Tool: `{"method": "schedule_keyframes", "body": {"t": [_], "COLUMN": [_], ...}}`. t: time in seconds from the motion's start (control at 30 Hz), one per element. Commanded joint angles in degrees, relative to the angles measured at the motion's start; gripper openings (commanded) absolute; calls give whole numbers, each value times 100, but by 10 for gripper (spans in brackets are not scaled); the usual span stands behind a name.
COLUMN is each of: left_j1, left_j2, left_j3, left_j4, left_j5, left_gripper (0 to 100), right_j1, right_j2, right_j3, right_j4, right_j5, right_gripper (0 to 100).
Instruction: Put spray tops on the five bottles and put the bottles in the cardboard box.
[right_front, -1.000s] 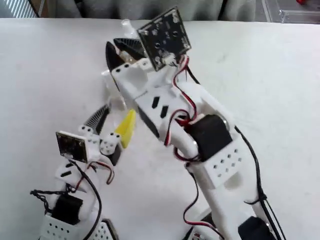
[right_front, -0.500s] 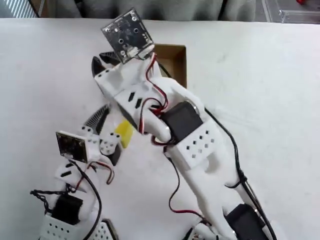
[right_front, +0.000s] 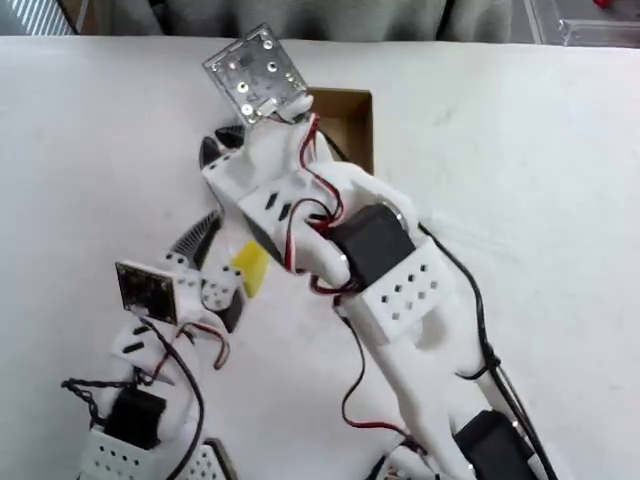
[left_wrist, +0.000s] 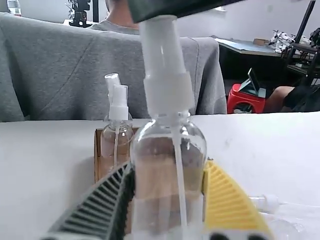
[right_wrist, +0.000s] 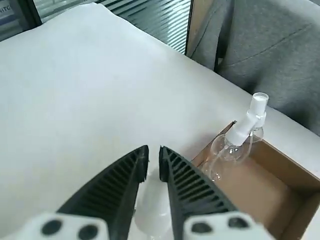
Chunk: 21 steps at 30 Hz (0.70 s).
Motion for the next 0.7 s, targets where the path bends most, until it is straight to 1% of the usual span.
{"method": "schedule_keyframes", "body": {"t": [0.0,0.2,0.33,0.5,0.67], "left_j1": [-66,-66,-66,-66,-66], "left_j2": [-57,-57,-57,-57,-57], "left_j3": [-44,-44,-44,-44,-53], "left_j4": [-53,-53,-53,-53,-53], "left_j5": [18,18,18,18,26], "left_gripper": [20,20,20,20,20], "right_j1": [40,48,57,40,92], "right_j2": [-180,-171,-224,-602,-1103], "right_j3": [-387,-1055,-1222,-1046,-448], "right_j4": [101,145,189,479,769], "right_j5": [-35,-35,-35,-35,-44], "right_gripper": [15,15,15,15,15]}}
